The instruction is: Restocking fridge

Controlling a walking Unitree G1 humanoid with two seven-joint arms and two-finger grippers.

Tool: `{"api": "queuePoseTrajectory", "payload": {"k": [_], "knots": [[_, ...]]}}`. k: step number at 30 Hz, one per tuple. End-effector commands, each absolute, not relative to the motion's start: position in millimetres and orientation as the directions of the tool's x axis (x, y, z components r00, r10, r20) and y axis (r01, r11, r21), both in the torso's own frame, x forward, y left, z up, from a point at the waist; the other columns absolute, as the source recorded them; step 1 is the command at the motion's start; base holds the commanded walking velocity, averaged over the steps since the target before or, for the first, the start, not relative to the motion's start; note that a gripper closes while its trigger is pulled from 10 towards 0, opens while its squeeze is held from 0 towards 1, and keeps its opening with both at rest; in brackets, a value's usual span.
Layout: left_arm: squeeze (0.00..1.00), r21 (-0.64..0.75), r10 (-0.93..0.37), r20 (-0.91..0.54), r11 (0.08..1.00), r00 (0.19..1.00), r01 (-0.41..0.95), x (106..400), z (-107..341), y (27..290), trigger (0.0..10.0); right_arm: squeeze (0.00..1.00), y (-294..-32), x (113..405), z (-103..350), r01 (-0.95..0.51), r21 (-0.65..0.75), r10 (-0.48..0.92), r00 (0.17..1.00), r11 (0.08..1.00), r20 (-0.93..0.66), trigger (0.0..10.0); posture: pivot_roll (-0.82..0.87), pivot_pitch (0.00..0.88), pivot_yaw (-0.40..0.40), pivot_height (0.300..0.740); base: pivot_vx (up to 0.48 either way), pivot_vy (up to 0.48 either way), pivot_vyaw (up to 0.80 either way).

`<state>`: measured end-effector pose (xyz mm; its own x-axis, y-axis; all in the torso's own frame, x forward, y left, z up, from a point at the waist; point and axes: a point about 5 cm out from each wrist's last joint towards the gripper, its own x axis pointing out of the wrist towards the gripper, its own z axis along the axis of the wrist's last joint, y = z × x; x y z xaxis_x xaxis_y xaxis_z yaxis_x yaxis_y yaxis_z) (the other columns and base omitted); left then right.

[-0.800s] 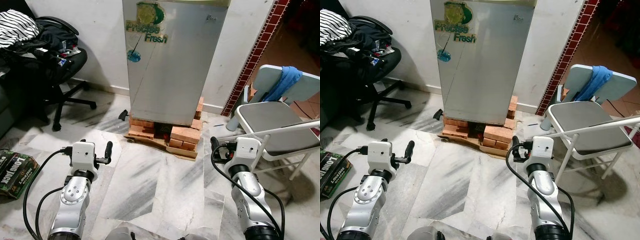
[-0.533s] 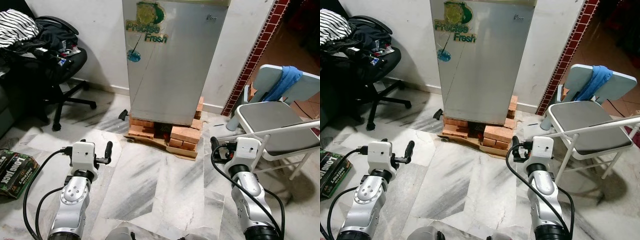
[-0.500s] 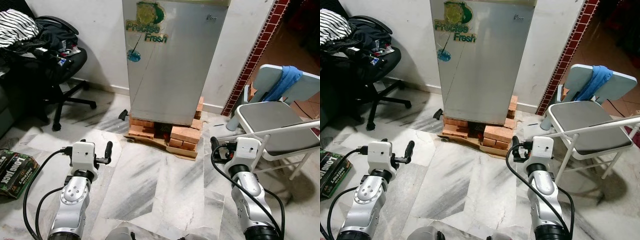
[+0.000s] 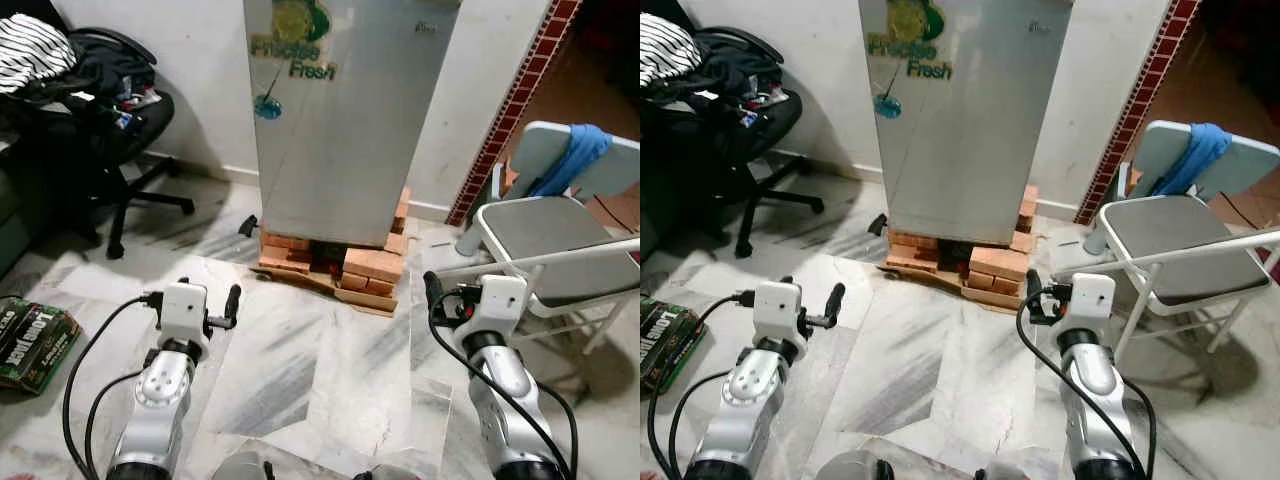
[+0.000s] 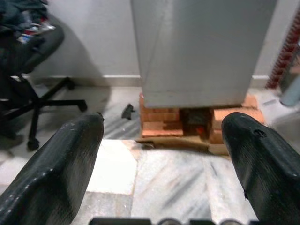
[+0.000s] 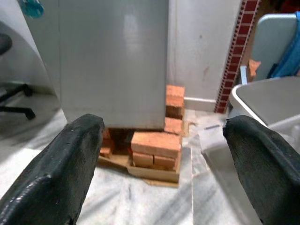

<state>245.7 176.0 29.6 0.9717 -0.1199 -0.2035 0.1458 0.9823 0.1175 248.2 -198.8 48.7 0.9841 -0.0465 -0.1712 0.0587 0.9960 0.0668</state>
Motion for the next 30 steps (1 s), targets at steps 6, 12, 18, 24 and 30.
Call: {"api": "queuePoseTrajectory", "payload": {"k": [6,12,18,24,30], "knots": [[0.0,0.168,-0.145,-0.187,0.97,0.972,0.177,257.8,40.8,185.3,10.0,0.0,-187.7,253.5,58.8,0.029,0.106,-0.013,0.989,0.994,-0.144,10.0,0.08,0.006,0.023,0.74,0.0,0.0,0.0],[0.0,0.19,-0.187,-0.193,0.956,0.963,0.223,261.4,42.2,183.9,10.0,0.0,-187.0,247.6,55.0,0.041,0.079,-0.03,0.99,0.996,-0.14,10.0,0.04,0.014,0.053,0.74,0.0,0.0,0.0],[0.0,0.123,-0.216,-0.155,0.964,0.964,0.236,274.5,51.6,166.2,10.0,0.0,-206.4,243.1,54.9,0.111,0.07,-0.101,0.985,0.991,-0.14,10.0,0.0,0.0,0.023,0.74,0.0,0.0,0.0],[0.0,0.128,-0.204,-0.132,0.967,0.97,0.221,275.1,51.5,163.1,10.0,0.0,-184.7,259.7,60.1,-0.004,0.064,0.012,0.992,0.998,-0.126,10.0,0.03,0.0,-0.023,0.74,0.0,0.0,0.0],[0.0,0.15,-0.123,-0.114,0.979,0.986,0.139,271.7,54.2,178.2,10.0,0.0,-179.4,267.6,59.7,-0.029,0.091,0.041,0.991,0.995,-0.129,10.0,0.08,0.0,-0.03,0.74,0.0,0.0,0.0]]}}
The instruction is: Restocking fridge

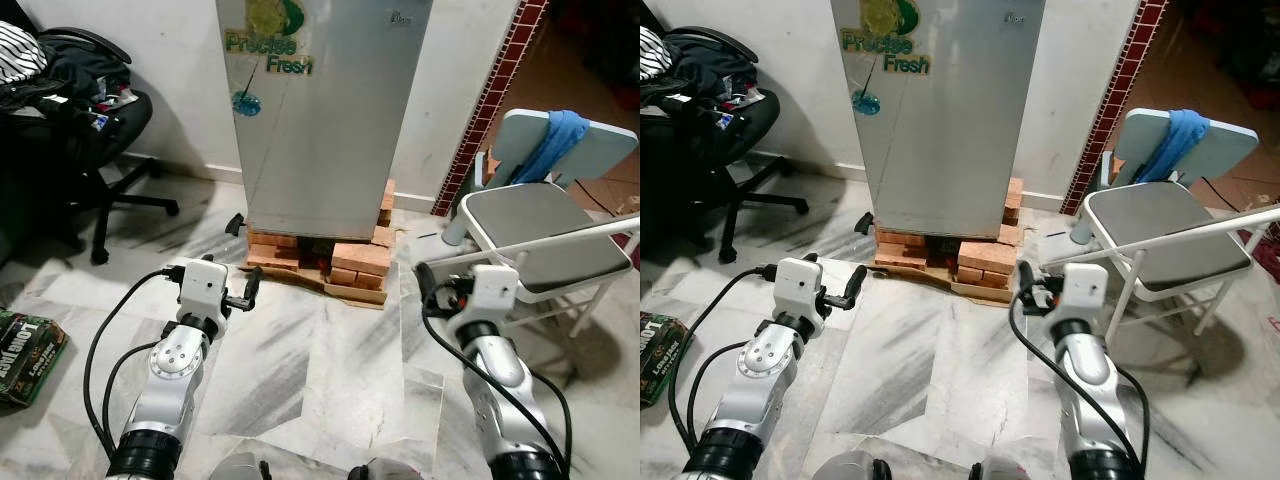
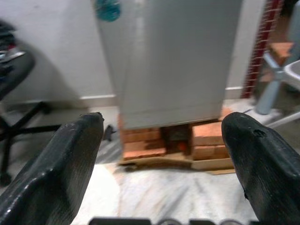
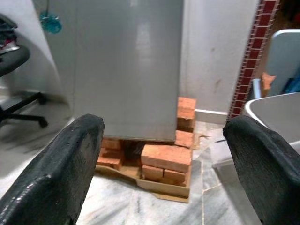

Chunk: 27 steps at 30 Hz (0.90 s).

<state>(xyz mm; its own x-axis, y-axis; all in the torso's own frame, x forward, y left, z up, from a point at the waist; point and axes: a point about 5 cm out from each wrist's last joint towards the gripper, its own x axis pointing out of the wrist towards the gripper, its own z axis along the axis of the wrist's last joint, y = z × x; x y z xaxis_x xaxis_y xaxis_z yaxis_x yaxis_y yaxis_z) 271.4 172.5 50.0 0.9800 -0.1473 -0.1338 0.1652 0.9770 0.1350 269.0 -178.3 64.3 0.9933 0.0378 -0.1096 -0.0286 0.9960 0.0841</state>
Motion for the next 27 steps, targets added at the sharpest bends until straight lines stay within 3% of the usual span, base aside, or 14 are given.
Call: {"api": "queuePoseTrajectory", "payload": {"k": [1,27], "knots": [[0.0,0.157,-0.11,-0.11,0.979,0.988,0.127,271.9,55.0,181.4,10.0,0.0,-178.6,267.9,58.5,-0.031,0.096,0.043,0.99,0.995,-0.132,10.0,0.09,0.0,-0.034,0.74,0.0,0.0,0.0],[0.0,0.175,-0.091,-0.107,0.978,0.99,0.109,271.2,55.2,188.9,10.0,0.0,-172.0,269.9,54.4,-0.055,0.107,0.07,0.987,0.993,-0.146,10.0,0.11,0.0,-0.041,0.74,0.0,0.0,0.0]]}}
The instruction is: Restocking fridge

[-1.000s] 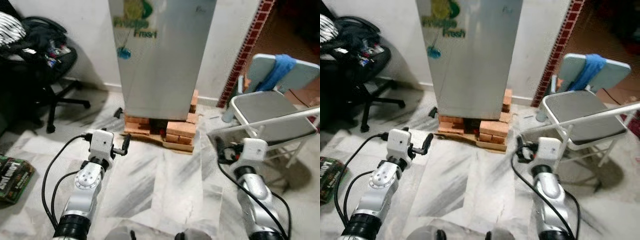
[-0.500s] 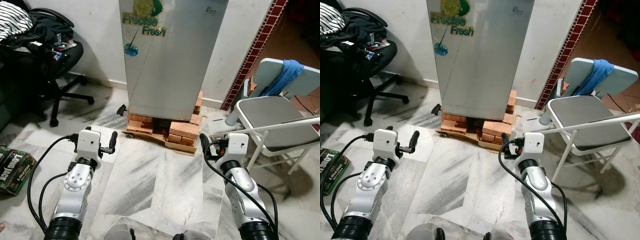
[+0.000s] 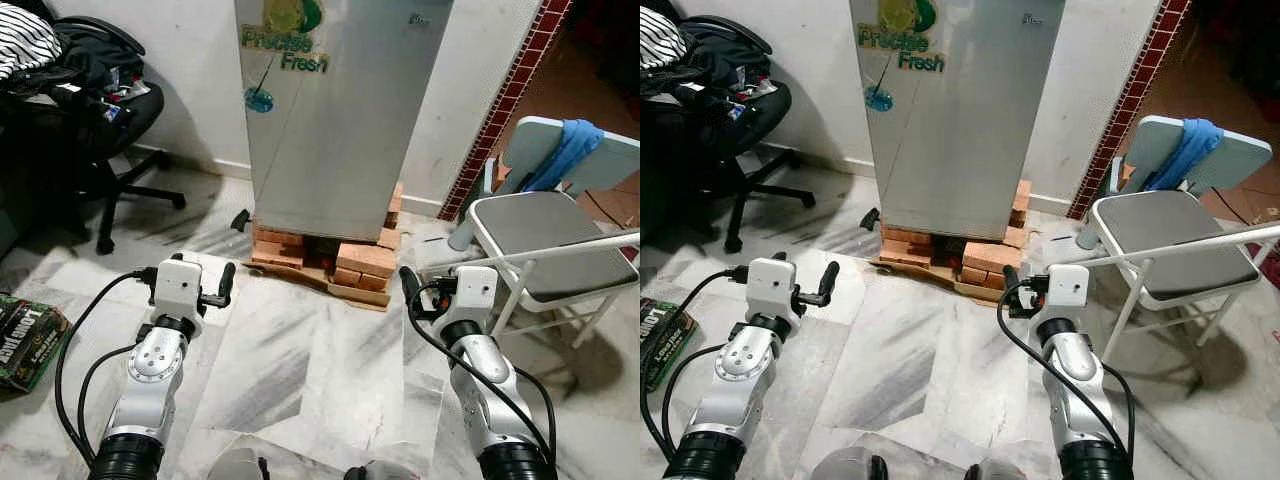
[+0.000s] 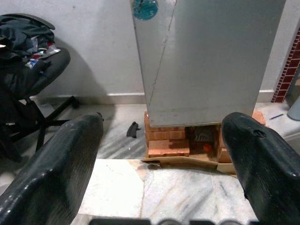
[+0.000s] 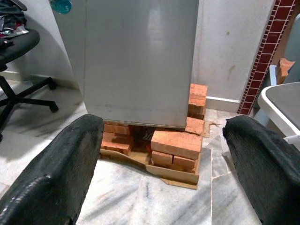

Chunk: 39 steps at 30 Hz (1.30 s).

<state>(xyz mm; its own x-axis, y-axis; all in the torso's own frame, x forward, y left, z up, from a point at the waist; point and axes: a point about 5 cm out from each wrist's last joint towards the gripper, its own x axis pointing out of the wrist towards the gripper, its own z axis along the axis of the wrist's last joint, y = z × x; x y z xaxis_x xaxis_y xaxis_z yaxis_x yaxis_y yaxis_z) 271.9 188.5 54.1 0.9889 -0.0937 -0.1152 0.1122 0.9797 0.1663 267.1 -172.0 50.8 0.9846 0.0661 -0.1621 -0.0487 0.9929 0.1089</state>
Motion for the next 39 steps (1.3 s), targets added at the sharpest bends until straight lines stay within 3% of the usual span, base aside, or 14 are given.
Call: {"api": "queuePoseTrajectory", "payload": {"k": [1,38,39], "knots": [[0.0,0.175,-0.091,-0.107,0.978,0.99,0.109,271.2,55.2,188.9,10.0,0.0,-172.0,269.9,54.4,-0.055,0.107,0.07,0.987,0.993,-0.146,10.0,0.11,0.0,-0.041,0.74,0.0,0.0,0.0],[0.0,0.175,-0.091,-0.107,0.978,0.99,0.109,271.2,55.2,188.9,10.0,0.0,-172.0,269.9,54.4,-0.055,0.107,0.07,0.987,0.993,-0.146,10.0,0.11,0.0,-0.041,0.74,0.0,0.0,0.0],[0.0,0.178,-0.08,-0.108,0.979,0.991,0.098,270.1,54.6,191.2,10.0,0.0,-170.3,271.2,53.1,-0.059,0.088,0.072,0.986,0.994,-0.152,10.0,0.0,0.0,0.0,0.74,0.0,0.0,0.0]]}}
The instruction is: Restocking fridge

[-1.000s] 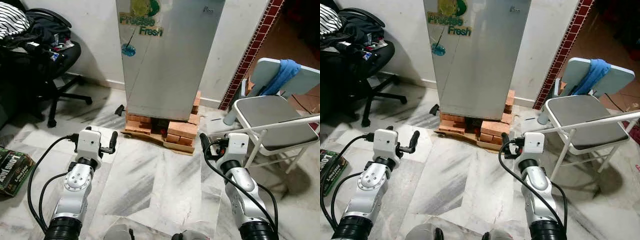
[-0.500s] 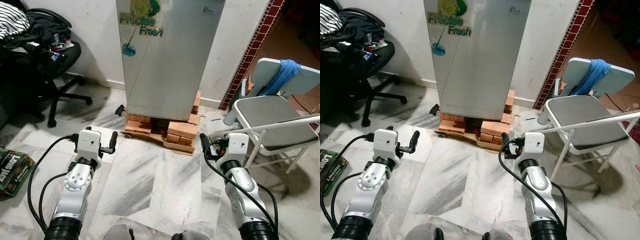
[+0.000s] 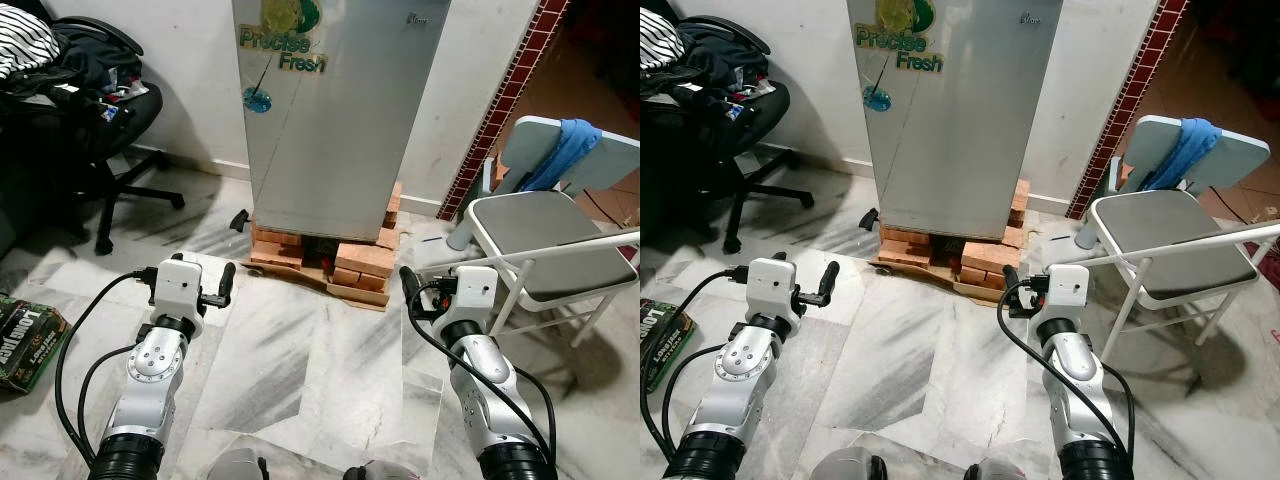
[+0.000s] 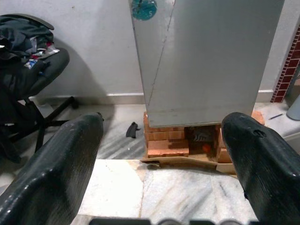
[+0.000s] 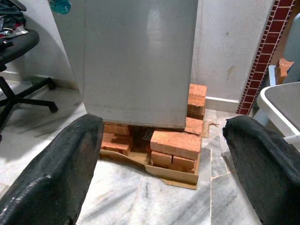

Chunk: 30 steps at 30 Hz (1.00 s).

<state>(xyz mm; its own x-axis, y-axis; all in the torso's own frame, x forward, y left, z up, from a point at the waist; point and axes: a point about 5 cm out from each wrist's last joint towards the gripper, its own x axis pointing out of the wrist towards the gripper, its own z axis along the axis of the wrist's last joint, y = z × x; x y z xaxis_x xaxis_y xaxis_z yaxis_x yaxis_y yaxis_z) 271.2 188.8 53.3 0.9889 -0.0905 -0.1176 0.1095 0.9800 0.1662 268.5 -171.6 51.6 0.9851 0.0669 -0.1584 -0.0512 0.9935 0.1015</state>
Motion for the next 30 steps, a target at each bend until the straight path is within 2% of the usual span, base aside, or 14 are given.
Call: {"api": "queuePoseTrajectory", "payload": {"k": [1,6,8,12,18,19,21,30], "knots": [[0.0,0.163,-0.053,-0.109,0.984,0.993,0.07,257.1,55.9,194.4,10.0,0.0,-172.4,269.4,64.4,-0.026,0.051,0.031,0.995,0.998,-0.092,10.0,0.1,0.054,-0.007,0.74,0.0,0.0,0.0],[0.0,0.15,-0.041,-0.129,0.987,0.991,0.06,239.3,55.6,194.5,10.0,0.0,-168.9,265.0,79.2,-0.027,0.062,0.028,0.999,0.998,-0.025,10.0,0.09,0.04,-0.011,0.74,0.0,0.0,0.0],[0.0,0.232,-0.051,-0.146,0.969,0.988,0.085,242.2,49.4,201.5,10.0,0.0,-166.8,266.2,78.4,-0.054,0.07,0.056,0.998,0.996,-0.021,10.0,0.09,0.018,-0.013,0.74,0.0,0.0,0.0],[0.0,0.193,-0.031,-0.157,0.979,0.987,0.061,247.9,50.1,210.8,10.0,0.0,-170.3,270.5,79.2,-0.042,0.077,0.043,0.999,0.996,-0.016,10.0,0.1,0.0,-0.011,0.74,0.0,0.0,0.0],[0.0,0.171,-0.041,-0.132,0.983,0.99,0.064,249.0,61.5,195.0,10.0,0.0,-174.9,273.5,75.3,-0.005,-0.047,0.004,1.0,0.999,-0.022,10.0,0.1,0.0,0.008,0.74,0.0,0.0,0.0],[0.0,0.151,-0.039,-0.141,0.987,0.989,0.06,246.0,58.1,192.7,10.0,0.0,-175.5,269.4,72.4,-0.009,0.0,0.009,1.0,1.0,-0.029,10.0,0.09,0.0,0.011,0.74,0.0,0.0,0.0],[0.0,0.143,-0.052,-0.158,0.987,0.986,0.075,242.2,52.6,189.1,10.0,0.0,-180.0,263.5,68.2,0.012,-0.003,-0.012,0.998,1.0,-0.054,10.0,0.09,0.017,0.0,0.74,0.0,0.0,0.0],[0.0,0.132,-0.054,-0.163,0.988,0.985,0.076,240.4,54.8,189.4,10.0,0.0,-181.8,255.0,60.9,0.019,0.031,-0.017,0.997,0.999,-0.08,10.0,0.1,0.043,-0.02,0.74,0.0,0.46,0.0]]}}
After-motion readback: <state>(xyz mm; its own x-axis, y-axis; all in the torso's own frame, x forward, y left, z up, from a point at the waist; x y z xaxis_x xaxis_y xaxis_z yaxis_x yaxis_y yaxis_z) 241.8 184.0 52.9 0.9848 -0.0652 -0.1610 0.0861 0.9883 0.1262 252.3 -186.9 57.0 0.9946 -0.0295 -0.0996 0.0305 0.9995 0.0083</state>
